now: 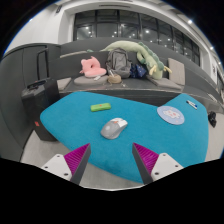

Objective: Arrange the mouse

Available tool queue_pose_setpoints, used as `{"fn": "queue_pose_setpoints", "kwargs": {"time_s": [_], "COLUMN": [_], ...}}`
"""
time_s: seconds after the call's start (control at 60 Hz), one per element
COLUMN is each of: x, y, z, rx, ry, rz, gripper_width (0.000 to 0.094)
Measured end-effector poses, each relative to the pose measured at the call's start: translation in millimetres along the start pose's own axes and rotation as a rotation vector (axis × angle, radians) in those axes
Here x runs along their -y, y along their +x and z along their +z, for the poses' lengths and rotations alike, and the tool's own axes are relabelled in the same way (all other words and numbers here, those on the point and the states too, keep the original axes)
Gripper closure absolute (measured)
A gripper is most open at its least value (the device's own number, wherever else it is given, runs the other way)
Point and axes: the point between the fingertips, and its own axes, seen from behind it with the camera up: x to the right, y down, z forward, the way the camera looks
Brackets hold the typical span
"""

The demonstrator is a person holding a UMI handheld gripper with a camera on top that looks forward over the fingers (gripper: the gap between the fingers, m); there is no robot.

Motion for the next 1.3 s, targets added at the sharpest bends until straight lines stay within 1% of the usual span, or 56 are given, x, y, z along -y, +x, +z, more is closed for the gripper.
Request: {"fn": "queue_pose_setpoints", "kwargs": {"time_s": [0.233,0.367,0.55,0.617,0.9,1.0,1.1,1.167,1.183,1.25,1.3], "x": [8,10,13,19,49,56,56,55,55,55,56], "y": [-23,-25,-14,-8,-15,-12,-7,-5,-6,-7,-6], "z": [66,104,152,164,219,233,237,238,238,238,237], "rx": [-0.017,-0.033,-0.055,-0.066,-0.005,0.001,-0.005,-0.009,-0.01,-0.019,-0.021], "ry": [0.022,0.005,-0.044,-0.044,-0.088,-0.092,-0.092,-0.079,-0.074,-0.052,-0.052], "rz": [-0.025,-0.023,0.018,0.014,0.03,0.002,-0.032,-0.061,-0.07,-0.124,-0.136], "gripper_width": [0.008,0.0078,0.0073,0.0073,0.008,0.0127,0.0289,0.0375,0.0424,0.0467,0.0502]}}
